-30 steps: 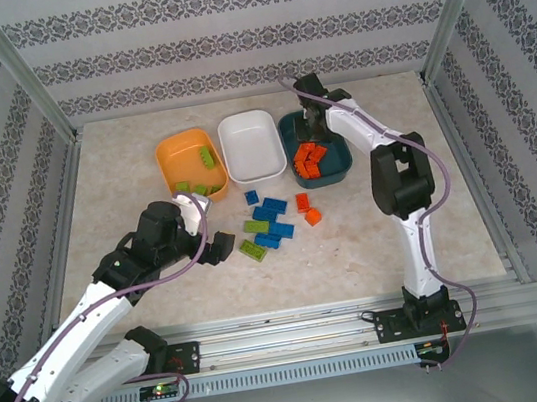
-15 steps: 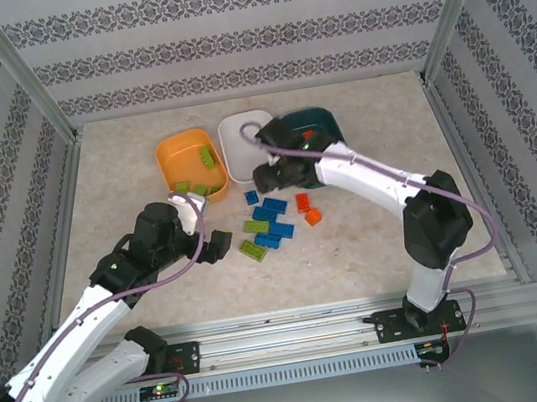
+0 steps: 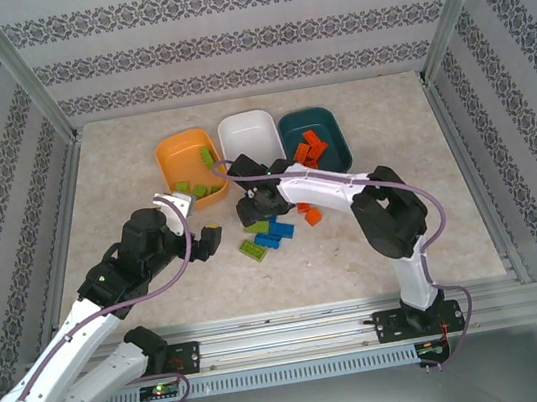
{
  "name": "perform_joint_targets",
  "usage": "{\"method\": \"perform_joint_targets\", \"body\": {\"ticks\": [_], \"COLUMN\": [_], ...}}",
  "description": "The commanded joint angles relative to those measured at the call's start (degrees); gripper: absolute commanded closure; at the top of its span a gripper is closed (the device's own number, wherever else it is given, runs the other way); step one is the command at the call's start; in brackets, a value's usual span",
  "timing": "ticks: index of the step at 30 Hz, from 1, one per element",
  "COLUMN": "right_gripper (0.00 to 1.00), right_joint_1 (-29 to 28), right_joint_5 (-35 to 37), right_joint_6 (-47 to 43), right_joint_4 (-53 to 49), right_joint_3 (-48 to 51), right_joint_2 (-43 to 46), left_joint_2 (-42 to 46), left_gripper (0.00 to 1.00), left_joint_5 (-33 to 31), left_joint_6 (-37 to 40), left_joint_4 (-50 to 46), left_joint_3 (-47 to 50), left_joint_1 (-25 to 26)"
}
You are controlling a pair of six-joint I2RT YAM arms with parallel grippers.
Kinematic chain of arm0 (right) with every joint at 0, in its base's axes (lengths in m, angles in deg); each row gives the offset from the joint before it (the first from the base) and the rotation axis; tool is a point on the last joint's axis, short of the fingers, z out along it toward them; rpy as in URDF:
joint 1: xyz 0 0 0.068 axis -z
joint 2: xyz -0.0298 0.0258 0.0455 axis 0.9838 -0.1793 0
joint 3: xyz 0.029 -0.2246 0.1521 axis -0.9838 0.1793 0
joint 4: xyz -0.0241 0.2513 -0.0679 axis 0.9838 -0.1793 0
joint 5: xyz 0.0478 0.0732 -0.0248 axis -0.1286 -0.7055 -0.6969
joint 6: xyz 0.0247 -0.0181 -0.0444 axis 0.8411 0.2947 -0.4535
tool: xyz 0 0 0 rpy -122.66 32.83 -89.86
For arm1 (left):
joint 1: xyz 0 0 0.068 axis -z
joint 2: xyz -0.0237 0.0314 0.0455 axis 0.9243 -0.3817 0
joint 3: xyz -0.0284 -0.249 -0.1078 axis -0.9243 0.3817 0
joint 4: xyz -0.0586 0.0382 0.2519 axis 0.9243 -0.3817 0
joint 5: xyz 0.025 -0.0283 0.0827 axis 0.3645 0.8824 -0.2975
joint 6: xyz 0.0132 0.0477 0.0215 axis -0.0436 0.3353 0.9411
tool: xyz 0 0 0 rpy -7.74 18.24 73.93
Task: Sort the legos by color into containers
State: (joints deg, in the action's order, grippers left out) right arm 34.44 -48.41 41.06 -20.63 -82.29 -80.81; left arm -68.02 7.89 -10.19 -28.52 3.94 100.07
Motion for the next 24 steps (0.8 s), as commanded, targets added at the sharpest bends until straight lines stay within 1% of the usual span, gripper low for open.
{"method": "perform_joint_targets", "body": {"ticks": [1, 6, 14, 24], "right_gripper": [0.33, 0.33, 0.35, 0.38], "right_joint_1": [-0.09, 1.32, 4.09, 4.33], "right_joint_5": [3.52, 4.40, 4.18, 3.08], "right_joint_6": [-0.95, -1.32, -1.99, -2.26], "right_joint_4": [-0.79, -1.49, -0.29, -0.53], "right_joint_3": [-4.50, -8.40, -11.66, -16.14], "right_joint_2": [-2.81, -6.57, -10.51, -15.03], "left_joint_2": [0.40, 0.15, -0.38, -1.07], "left_gripper": [0.00, 0.00, 0.00, 0.00], "left_joint_5": [-0.71, -0.37, 0.20, 0.92], "left_joint_6": [0.33, 0.36, 0.53, 0.45], "left_joint_4": [0.36, 0.38, 0.65, 0.65], "left_joint_3": [-0.39, -0.48, -0.50, -0.50], "left_joint_1": [-0.49, -0.56, -0.60, -0.58]}}
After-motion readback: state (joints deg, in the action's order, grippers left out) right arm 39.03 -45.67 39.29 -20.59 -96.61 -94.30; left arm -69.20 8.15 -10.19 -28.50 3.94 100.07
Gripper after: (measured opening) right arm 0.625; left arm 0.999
